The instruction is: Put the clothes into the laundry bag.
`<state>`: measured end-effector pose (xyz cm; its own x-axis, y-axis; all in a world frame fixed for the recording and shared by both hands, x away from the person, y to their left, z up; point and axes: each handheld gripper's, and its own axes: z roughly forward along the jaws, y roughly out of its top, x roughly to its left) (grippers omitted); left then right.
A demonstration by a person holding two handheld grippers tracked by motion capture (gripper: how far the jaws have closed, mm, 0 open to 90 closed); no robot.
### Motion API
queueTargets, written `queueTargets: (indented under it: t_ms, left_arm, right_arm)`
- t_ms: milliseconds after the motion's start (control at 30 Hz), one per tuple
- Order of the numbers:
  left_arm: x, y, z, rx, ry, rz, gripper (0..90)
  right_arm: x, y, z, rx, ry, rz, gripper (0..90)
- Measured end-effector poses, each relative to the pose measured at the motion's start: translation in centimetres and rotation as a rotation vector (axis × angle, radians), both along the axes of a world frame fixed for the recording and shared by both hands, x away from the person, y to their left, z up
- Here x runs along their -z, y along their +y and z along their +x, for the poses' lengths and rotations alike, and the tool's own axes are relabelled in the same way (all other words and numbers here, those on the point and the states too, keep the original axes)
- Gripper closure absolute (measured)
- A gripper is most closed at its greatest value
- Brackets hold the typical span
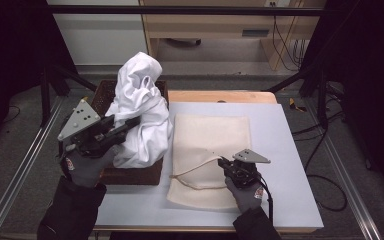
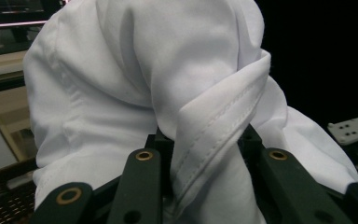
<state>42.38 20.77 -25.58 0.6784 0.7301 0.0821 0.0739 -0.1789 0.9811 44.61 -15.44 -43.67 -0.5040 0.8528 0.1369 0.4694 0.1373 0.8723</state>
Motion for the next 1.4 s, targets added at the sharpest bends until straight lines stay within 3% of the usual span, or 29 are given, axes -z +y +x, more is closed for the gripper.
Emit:
queueTargets:
  t_ms: [233,667,967,1233,1400]
  left_arm:
    - [0.8,-2.2,-1.7,0.103,0.022,0.011,69.1]
    - [4.1,-6.1,-4.4,0.294,0.078,0.026,69.1]
    - [6.0,-6.9,-5.8,0.391,0.128,0.066,69.1]
    - [8.8,-6.4,-6.2,0.438,0.211,0.136,69.0]
    - [10.7,-6.1,-6.3,0.502,0.280,0.164,69.0]
  right_arm:
    - [0.0,-0.2,0.7,0.013,-0.004,0.011,87.0]
    - [0.2,-0.7,1.5,0.029,-0.004,0.024,87.0]
    - [0.2,-0.9,1.7,0.035,-0.009,0.025,87.1]
    - [0.1,-1.2,1.7,0.044,-0.013,0.041,87.1]
    - [0.2,-1.2,1.8,0.045,-0.013,0.036,87.1]
